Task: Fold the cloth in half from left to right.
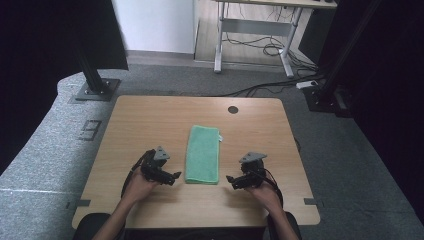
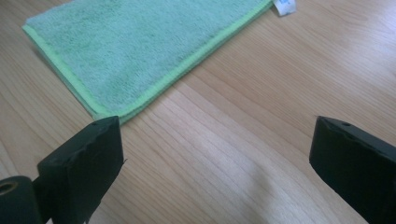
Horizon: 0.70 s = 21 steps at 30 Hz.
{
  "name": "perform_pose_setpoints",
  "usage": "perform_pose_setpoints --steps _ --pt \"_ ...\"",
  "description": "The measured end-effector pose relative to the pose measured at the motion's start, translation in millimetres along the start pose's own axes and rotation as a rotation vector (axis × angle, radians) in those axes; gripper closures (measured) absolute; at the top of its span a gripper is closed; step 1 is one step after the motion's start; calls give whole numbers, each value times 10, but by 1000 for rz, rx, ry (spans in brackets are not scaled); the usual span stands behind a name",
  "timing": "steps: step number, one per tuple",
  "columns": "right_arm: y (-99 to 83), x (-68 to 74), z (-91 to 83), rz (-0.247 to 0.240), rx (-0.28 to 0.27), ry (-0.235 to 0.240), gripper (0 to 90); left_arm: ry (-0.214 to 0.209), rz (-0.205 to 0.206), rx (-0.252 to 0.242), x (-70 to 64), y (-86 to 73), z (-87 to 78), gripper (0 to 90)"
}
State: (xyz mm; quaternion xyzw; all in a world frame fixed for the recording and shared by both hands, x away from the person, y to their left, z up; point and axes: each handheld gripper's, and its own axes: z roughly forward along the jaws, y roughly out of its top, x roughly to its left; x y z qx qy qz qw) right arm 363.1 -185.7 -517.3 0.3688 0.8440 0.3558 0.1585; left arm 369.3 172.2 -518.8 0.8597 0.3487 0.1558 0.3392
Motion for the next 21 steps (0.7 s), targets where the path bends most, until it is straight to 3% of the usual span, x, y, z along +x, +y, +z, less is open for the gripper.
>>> perform_pose_setpoints --steps 8,21 --pt "-112 -56 6 27 2 -20 16 14 -17 17 11 -185 12 0" --pt "-264 -104 127 59 32 -16 16 20 -25 50 16 -283 89 0"
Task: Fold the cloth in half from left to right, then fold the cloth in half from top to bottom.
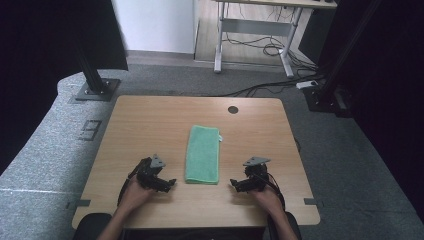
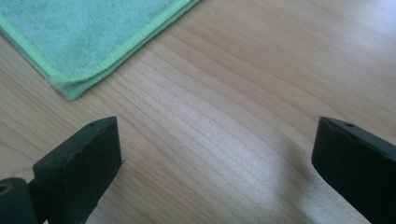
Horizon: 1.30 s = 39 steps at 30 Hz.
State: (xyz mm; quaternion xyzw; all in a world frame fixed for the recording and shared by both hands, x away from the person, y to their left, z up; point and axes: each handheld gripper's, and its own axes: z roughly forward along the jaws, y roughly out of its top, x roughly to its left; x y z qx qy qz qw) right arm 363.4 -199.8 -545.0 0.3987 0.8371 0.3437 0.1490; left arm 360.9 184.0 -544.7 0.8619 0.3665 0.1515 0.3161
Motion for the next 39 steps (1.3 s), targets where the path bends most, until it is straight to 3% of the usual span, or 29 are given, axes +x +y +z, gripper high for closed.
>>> perform_pose_setpoints --steps 6,17,39 --pt "-29 15 61 -3 12 4 15 -19 -30 -3 35 -29 31 0" --pt "-61 25 104 -4 -29 -20 0 -22 -29 -5 40 -31 34 0" --pt "-61 26 103 -2 -29 -20 0 -22 -26 12 39 -1 36 0"
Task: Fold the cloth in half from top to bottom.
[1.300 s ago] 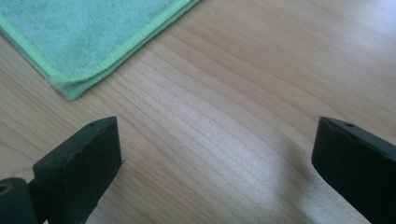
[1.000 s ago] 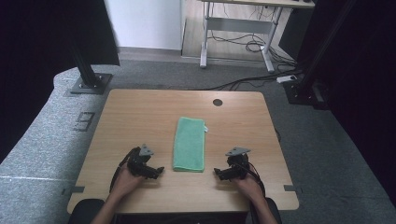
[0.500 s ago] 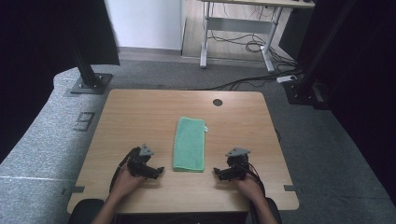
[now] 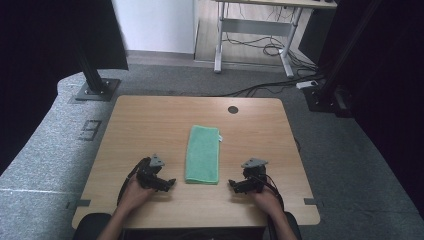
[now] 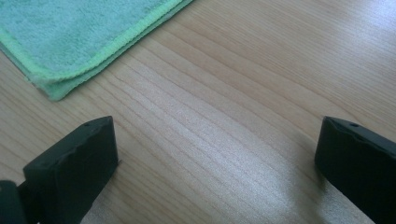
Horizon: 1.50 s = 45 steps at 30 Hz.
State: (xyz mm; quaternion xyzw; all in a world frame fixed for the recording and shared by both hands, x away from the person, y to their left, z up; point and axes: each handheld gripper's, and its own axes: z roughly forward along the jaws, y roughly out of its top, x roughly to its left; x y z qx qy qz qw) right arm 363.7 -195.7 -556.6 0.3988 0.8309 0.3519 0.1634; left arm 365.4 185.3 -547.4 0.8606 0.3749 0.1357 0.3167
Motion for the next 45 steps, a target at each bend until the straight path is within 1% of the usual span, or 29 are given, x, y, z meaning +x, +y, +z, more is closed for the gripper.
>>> perform_pose_setpoints --steps 2,5,6,8,11,14,17,19,23,25,28,35,37,41,42,43,45 --pt "0 0 0 0 0 0 0 11 3 -3 -7 25 -3 0" --pt "0 0 0 0 0 -1 0 -3 -5 -27 -7 97 -28 0" --pt "0 0 0 0 0 0 0 -5 -2 -31 -2 129 -38 0" --pt "0 -1 0 -1 0 0 0 6 -6 -41 5 199 -49 0" --pt "0 -1 0 0 0 0 0 10 -14 -55 19 310 -37 0" --pt "0 -1 0 -1 0 0 0 15 -25 -70 3 451 32 0" --pt "0 -1 0 0 0 0 0 19 -29 -75 -8 579 118 0" --pt "0 -1 0 0 1 0 0 29 -31 -79 -5 663 183 0" --pt "0 -1 0 0 0 0 0 52 -38 -74 59 791 303 0" --pt "0 -1 0 0 0 0 0 65 -45 -71 102 824 348 8" --pt "2 -1 1 0 1 1 0 75 -68 -73 178 870 417 8" --pt "5 -1 4 -1 0 1 0 101 -112 -66 287 913 559 8" --pt "6 0 5 -1 1 1 0 102 -111 -49 301 908 610 8" --pt "12 -5 11 -6 0 1 0 124 -85 -12 293 882 700 8" --pt "15 -5 10 -6 3 1 0 123 -81 -15 287 873 709 9" --pt "20 -3 10 -5 8 0 0 116 -86 -19 290 864 708 13" --pt "34 6 10 5 20 -6 0 94 -108 -23 310 849 711 26"
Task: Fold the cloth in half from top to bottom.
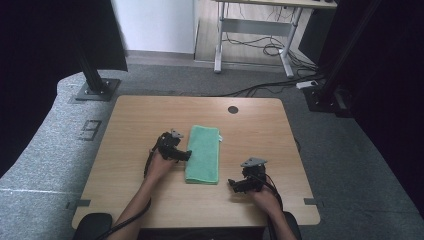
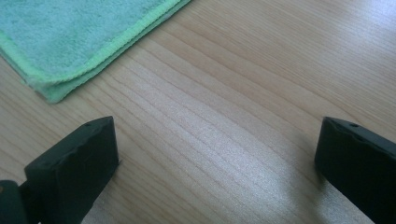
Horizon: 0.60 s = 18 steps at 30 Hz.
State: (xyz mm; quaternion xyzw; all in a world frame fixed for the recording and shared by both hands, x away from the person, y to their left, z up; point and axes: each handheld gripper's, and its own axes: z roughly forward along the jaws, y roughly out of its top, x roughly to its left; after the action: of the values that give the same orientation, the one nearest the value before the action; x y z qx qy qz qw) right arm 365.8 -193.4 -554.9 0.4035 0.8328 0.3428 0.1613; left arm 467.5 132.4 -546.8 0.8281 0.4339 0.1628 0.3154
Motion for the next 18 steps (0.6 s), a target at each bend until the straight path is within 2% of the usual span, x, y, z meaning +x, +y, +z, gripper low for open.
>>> perform_pose_setpoints --steps 1,5,10,18 --pt "8 4 2 1 3 -2 0 -11 -13 3 15 -5 4 28" --pt "67 45 27 5 2 20 0 -18 -2 2 18 -14 0 27" --pt "247 135 72 -19 -31 43 0 -23 -1 -10 9 -37 -9 27" --pt "469 239 308 -49 -17 53 0 -27 13 -7 -11 -75 -43 27"
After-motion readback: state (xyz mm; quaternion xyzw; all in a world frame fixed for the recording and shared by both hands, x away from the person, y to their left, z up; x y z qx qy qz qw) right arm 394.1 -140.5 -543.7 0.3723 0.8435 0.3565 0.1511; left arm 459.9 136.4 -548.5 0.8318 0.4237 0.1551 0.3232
